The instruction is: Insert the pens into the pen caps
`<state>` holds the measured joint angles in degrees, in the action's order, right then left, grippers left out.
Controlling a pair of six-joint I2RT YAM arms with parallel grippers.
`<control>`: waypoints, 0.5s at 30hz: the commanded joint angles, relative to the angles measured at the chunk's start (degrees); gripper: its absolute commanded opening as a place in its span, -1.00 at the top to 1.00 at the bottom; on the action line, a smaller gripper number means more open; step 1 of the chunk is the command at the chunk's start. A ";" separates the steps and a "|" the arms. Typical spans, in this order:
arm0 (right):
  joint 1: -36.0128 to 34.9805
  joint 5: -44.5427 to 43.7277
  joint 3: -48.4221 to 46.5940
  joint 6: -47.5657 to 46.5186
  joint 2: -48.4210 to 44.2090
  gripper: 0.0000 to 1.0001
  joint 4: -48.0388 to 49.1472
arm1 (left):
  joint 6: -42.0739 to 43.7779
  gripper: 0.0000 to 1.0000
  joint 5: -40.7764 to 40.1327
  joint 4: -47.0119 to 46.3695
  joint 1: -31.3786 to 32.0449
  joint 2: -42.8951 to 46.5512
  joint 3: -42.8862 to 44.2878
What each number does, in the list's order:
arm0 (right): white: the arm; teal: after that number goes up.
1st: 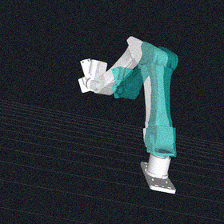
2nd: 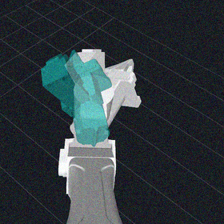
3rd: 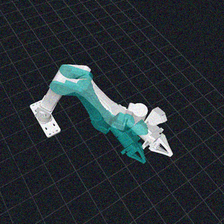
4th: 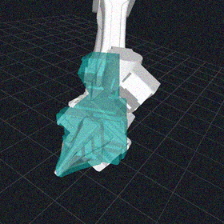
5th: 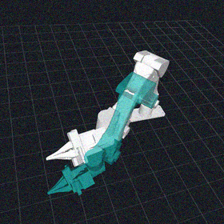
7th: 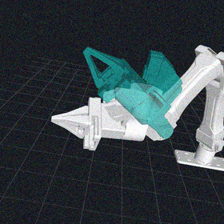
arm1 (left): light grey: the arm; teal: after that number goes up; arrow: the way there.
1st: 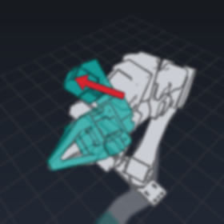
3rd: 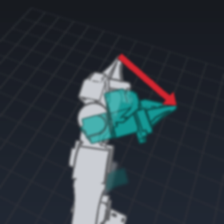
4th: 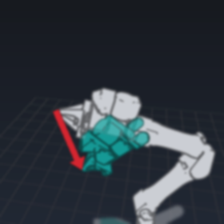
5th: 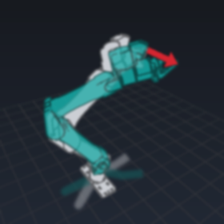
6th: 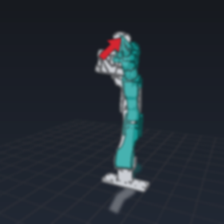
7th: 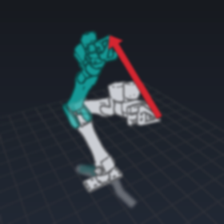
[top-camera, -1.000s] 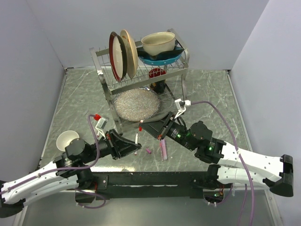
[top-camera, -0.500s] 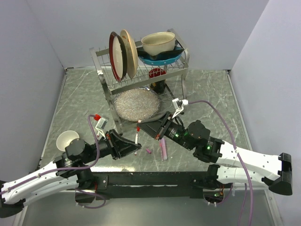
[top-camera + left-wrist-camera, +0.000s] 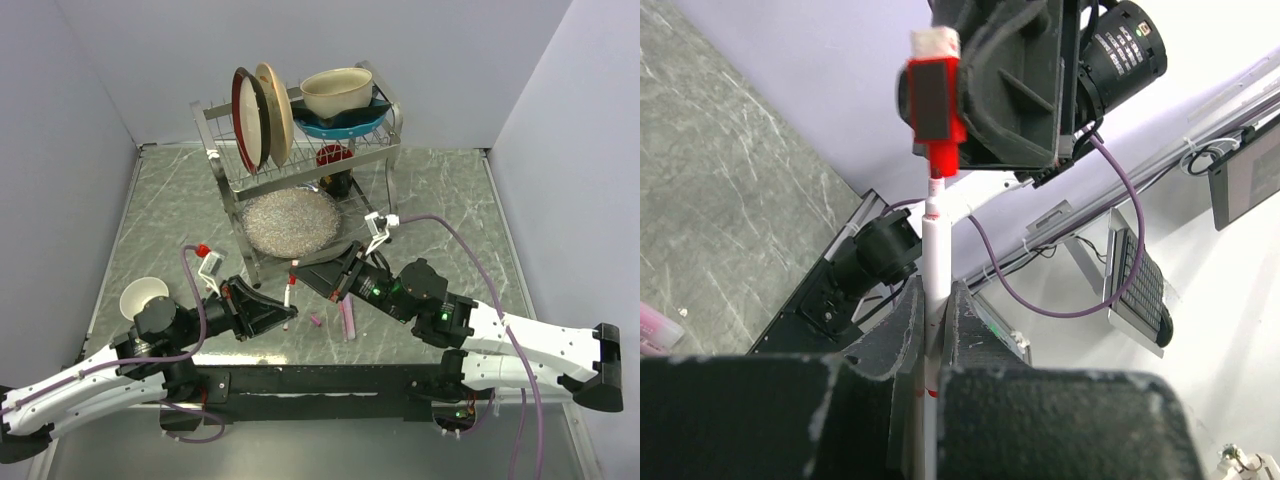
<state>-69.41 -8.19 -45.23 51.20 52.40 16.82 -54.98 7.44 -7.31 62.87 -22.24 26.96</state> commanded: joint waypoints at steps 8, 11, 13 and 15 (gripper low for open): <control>-0.91 -2.19 -5.39 -2.24 -0.55 1.00 -1.61 | 0.05 0.98 -0.06 -2.27 -0.12 0.27 -0.42; -0.91 -2.27 -5.74 -2.33 0.16 1.00 -1.61 | 0.14 0.98 0.64 -2.79 -0.12 -0.17 -0.42; -0.91 -2.27 -5.92 -2.51 0.59 1.00 -1.96 | 0.22 0.98 0.99 -2.97 -0.12 -0.35 -0.33; -0.91 -2.62 -6.18 -2.86 0.77 1.00 -2.49 | 0.23 0.98 1.26 -3.23 -0.03 -0.44 -0.24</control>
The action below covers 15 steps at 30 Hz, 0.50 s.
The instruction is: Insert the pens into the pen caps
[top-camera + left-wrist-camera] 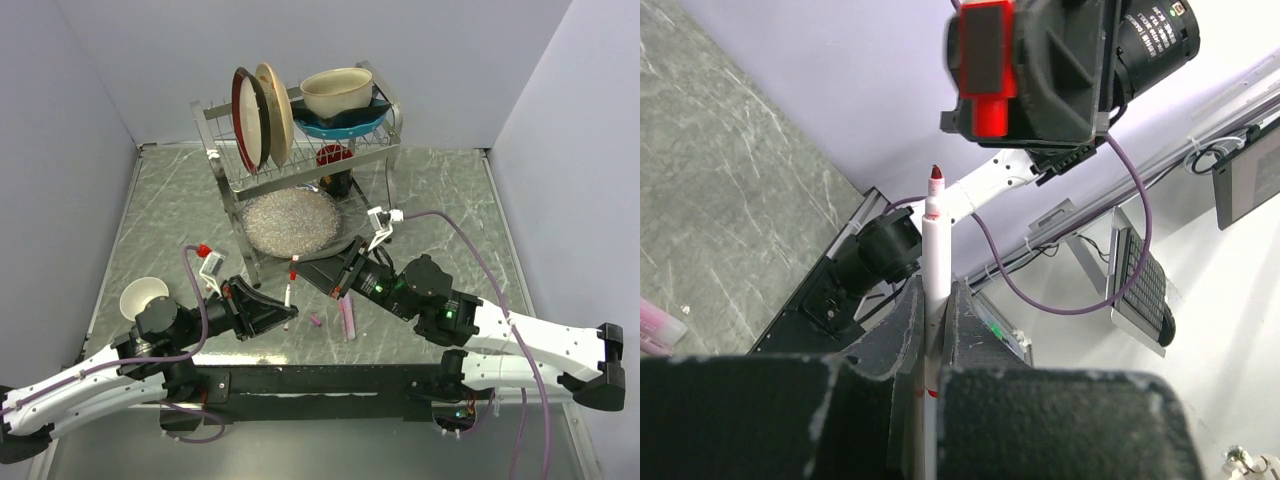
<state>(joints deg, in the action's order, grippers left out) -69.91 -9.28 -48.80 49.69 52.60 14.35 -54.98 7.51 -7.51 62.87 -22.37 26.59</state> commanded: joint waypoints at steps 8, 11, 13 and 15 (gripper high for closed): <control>-0.40 -1.36 -2.44 -1.44 0.75 1.00 -0.90 | 0.93 0.98 1.54 -3.31 -0.12 -0.31 0.66; -0.40 -1.01 -3.06 -1.53 1.10 1.00 -1.25 | 1.02 0.98 1.46 -3.21 -0.12 -0.48 0.66; -0.40 -0.74 -3.15 -1.44 1.19 1.00 -1.34 | 1.02 0.98 1.46 -3.30 -0.12 -0.31 0.66; -0.40 -0.48 -3.15 -1.35 1.37 1.00 -1.34 | 1.02 0.98 1.37 -2.95 -0.12 -0.31 0.74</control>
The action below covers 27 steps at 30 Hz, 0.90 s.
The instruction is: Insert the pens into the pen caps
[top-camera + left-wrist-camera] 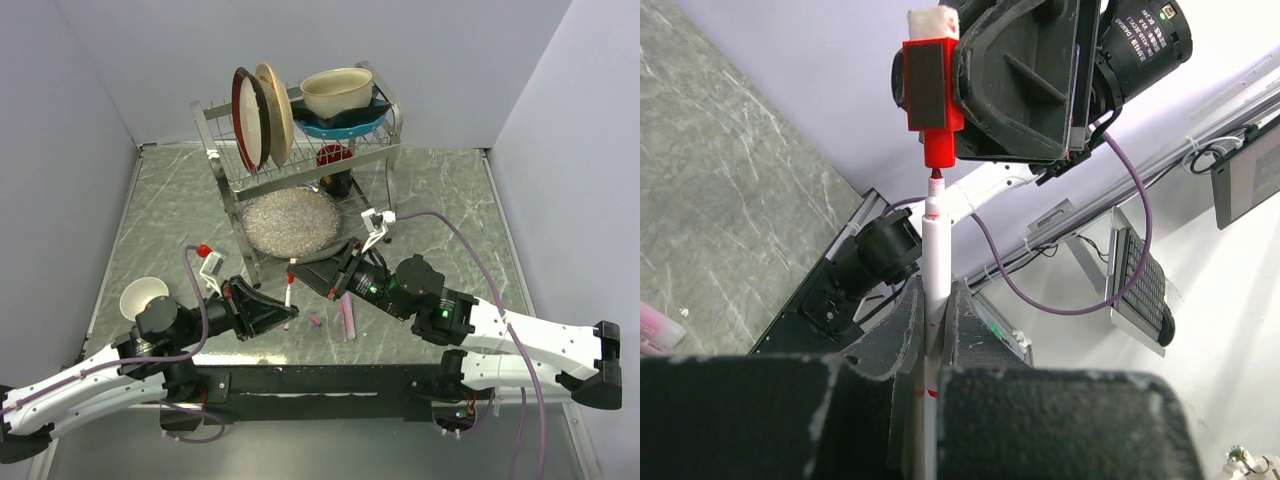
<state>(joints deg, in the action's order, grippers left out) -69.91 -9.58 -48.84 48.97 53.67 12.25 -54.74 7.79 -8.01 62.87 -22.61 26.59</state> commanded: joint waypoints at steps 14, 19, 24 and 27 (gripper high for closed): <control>-0.58 5.09 -1.00 0.42 -0.76 1.00 0.14 | 1.39 0.98 -0.32 -0.43 -0.03 1.08 1.01; -3.20 8.09 1.37 0.77 -1.55 1.00 -1.79 | 2.44 0.98 -1.46 0.71 -0.03 1.52 1.54; -5.67 7.74 4.45 1.83 -2.61 1.00 -1.62 | 4.11 0.98 -3.12 2.20 -0.03 1.25 2.68; -7.78 7.65 5.33 2.44 -2.69 1.00 -1.18 | 4.64 0.98 -5.59 3.78 -0.03 1.17 3.47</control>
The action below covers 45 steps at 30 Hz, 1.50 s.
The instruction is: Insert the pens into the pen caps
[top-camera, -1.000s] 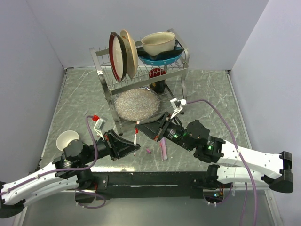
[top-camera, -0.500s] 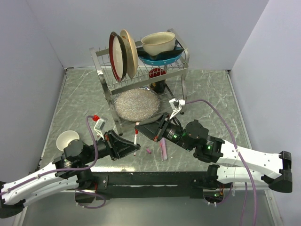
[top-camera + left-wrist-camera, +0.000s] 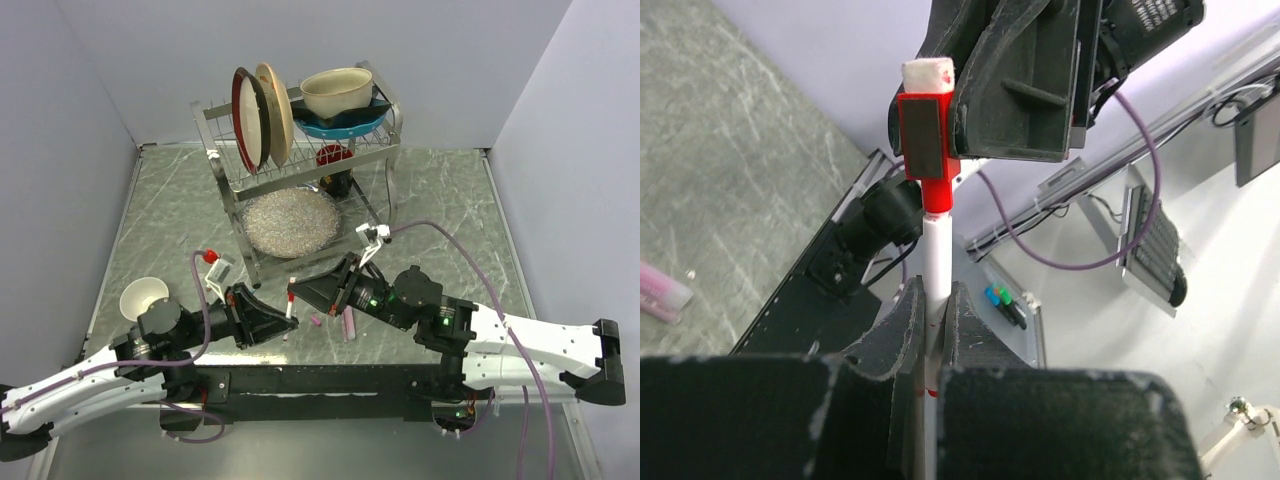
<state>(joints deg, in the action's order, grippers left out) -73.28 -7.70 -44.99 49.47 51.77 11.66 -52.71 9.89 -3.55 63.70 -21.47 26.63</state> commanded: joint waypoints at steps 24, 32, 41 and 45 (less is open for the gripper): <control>-21.64 -2.23 5.36 -2.44 1.85 1.00 -0.76 | 4.72 0.98 -16.12 -5.94 -0.95 -3.58 10.81; -23.93 -0.74 1.05 -5.79 5.62 1.00 -6.30 | 6.21 0.98 -15.86 -3.30 -1.04 -7.53 16.69; -24.99 3.31 -0.09 -3.25 6.59 1.00 -3.67 | 9.29 0.98 -16.41 -1.72 -1.04 -12.80 21.88; -25.07 -2.91 -3.59 -1.49 5.45 1.00 -6.29 | 8.59 0.98 -11.66 -1.38 -1.04 -14.55 21.97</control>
<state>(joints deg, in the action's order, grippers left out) -90.15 -30.70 -48.07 41.50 53.52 20.82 -46.61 14.20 8.03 65.36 -31.31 45.06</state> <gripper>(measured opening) 0.198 0.064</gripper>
